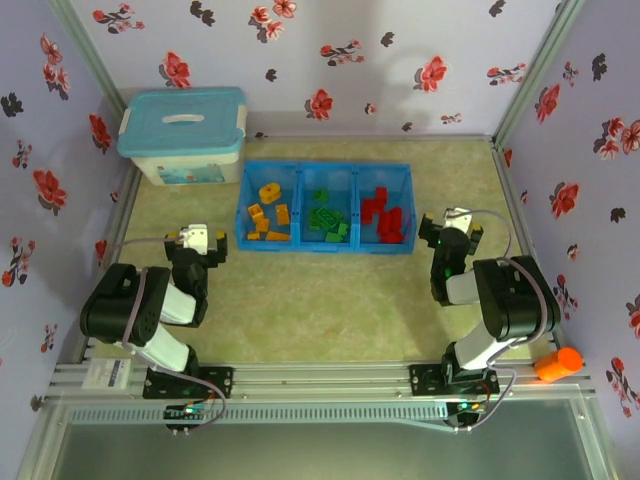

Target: Sort the legos into containers by color

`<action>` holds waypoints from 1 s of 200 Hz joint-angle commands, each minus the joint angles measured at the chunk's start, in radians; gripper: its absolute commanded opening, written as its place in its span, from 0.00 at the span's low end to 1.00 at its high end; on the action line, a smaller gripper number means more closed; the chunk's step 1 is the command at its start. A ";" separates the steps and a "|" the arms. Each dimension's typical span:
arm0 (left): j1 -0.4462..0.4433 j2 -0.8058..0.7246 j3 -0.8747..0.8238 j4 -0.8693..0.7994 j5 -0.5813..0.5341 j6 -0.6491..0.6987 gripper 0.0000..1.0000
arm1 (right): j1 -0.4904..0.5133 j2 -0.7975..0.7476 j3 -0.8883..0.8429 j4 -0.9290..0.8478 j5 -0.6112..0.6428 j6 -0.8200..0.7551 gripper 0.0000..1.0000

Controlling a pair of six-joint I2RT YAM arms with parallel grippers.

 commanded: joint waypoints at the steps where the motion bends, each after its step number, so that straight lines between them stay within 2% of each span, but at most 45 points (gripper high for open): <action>1: 0.003 0.010 0.021 0.037 0.010 0.024 1.00 | -0.036 -0.025 0.032 -0.141 -0.007 0.063 0.99; 47: 0.019 0.003 0.054 -0.020 0.019 0.010 1.00 | -0.037 -0.025 0.033 -0.142 -0.007 0.063 0.99; 85: 0.082 -0.029 0.187 -0.299 0.054 -0.058 1.00 | -0.036 -0.025 0.032 -0.141 -0.007 0.063 0.99; 97: 0.127 -0.035 0.227 -0.391 0.109 -0.098 1.00 | -0.036 -0.025 0.032 -0.140 -0.007 0.061 0.99; 105: 0.146 -0.037 0.232 -0.399 0.138 -0.112 1.00 | -0.036 -0.025 0.032 -0.141 -0.008 0.063 0.99; 150: 0.147 -0.036 0.229 -0.393 0.137 -0.111 1.00 | -0.038 -0.025 0.032 -0.141 -0.016 0.061 0.99; 177: 0.148 -0.036 0.229 -0.394 0.139 -0.112 1.00 | -0.038 -0.030 0.016 -0.114 -0.162 0.008 0.99; 200: 0.147 -0.036 0.229 -0.394 0.139 -0.111 1.00 | -0.040 -0.030 0.020 -0.123 -0.176 0.008 0.99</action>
